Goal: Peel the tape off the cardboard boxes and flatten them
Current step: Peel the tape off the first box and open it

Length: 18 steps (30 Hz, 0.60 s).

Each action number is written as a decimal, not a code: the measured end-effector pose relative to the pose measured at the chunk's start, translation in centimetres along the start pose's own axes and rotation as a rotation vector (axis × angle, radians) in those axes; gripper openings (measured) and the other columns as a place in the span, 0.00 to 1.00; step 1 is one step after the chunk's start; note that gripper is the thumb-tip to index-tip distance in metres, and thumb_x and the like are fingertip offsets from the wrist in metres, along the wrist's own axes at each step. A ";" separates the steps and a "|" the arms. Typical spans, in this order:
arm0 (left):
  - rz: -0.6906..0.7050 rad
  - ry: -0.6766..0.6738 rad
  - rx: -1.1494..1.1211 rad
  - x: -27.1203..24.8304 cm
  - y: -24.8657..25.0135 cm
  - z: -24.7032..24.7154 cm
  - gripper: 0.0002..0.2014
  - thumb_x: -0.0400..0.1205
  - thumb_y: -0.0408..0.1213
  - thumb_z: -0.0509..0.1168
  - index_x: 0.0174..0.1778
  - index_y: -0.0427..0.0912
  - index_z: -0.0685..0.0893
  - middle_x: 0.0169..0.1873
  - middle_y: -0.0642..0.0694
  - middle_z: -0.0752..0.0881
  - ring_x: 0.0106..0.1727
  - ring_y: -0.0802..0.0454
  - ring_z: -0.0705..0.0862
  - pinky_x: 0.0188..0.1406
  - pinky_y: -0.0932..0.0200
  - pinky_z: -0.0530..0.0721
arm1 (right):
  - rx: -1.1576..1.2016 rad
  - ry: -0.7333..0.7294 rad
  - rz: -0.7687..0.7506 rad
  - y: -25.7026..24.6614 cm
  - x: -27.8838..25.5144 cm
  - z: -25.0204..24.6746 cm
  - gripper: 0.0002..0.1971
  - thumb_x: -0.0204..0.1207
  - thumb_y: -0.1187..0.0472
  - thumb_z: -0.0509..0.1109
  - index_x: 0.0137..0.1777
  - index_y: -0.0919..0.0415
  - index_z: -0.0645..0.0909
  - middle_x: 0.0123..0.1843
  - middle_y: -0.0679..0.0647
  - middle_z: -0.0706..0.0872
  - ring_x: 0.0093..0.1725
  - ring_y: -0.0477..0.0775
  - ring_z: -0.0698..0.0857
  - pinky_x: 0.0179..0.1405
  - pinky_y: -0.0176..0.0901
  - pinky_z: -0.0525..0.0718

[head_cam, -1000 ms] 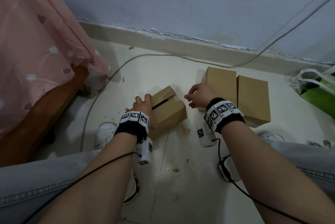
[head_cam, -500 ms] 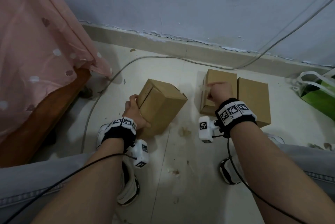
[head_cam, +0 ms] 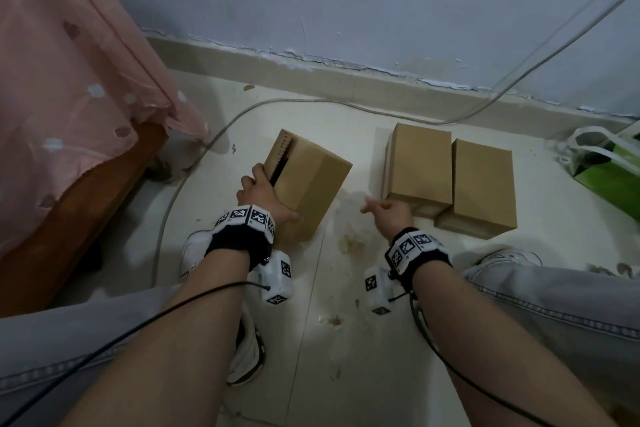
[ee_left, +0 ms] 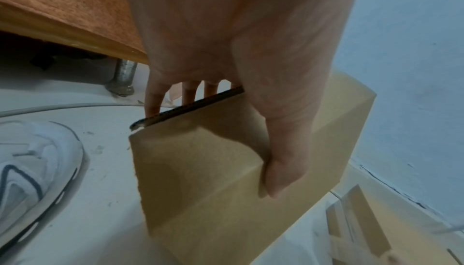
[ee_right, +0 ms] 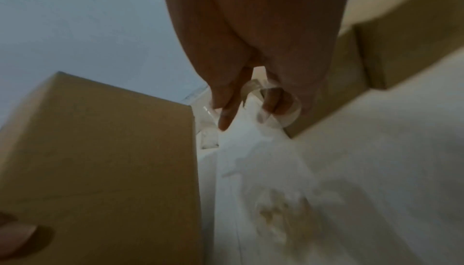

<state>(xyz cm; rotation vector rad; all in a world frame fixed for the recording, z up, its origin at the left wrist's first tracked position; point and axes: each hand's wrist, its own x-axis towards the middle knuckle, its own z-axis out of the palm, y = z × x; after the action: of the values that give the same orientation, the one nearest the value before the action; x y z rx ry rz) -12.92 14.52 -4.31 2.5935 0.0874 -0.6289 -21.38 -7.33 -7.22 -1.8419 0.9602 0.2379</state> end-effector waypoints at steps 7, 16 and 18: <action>-0.041 0.074 0.300 0.4 1.9 -0.4 0.64 0.57 0.64 0.79 0.82 0.51 0.47 0.74 0.35 0.66 0.75 0.32 0.65 0.70 0.31 0.62 | 0.215 -0.198 0.363 1.7 -0.3 1.5 0.56 0.66 0.16 0.51 0.83 0.59 0.66 0.80 0.59 0.72 0.77 0.64 0.73 0.78 0.61 0.68; -0.028 -0.034 0.334 -0.2 1.9 -0.4 0.59 0.64 0.62 0.77 0.83 0.52 0.45 0.76 0.34 0.60 0.78 0.31 0.58 0.74 0.27 0.56 | 0.079 -0.325 0.179 -3.4 -0.8 -1.7 0.46 0.77 0.23 0.39 0.85 0.55 0.62 0.65 0.59 0.80 0.65 0.61 0.78 0.65 0.57 0.75; 0.018 -0.007 0.336 -0.4 2.7 -0.9 0.53 0.68 0.57 0.75 0.83 0.49 0.51 0.77 0.35 0.59 0.79 0.34 0.58 0.74 0.27 0.56 | -0.030 -0.307 0.160 -3.6 -0.4 -1.7 0.47 0.74 0.21 0.50 0.73 0.61 0.79 0.38 0.53 0.76 0.34 0.51 0.73 0.33 0.44 0.73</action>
<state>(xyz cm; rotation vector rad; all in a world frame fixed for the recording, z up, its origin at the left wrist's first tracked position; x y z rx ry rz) -12.43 12.56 -2.28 2.9098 -0.0488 -0.6964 -19.51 -7.90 -3.69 -1.6951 0.8902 0.6174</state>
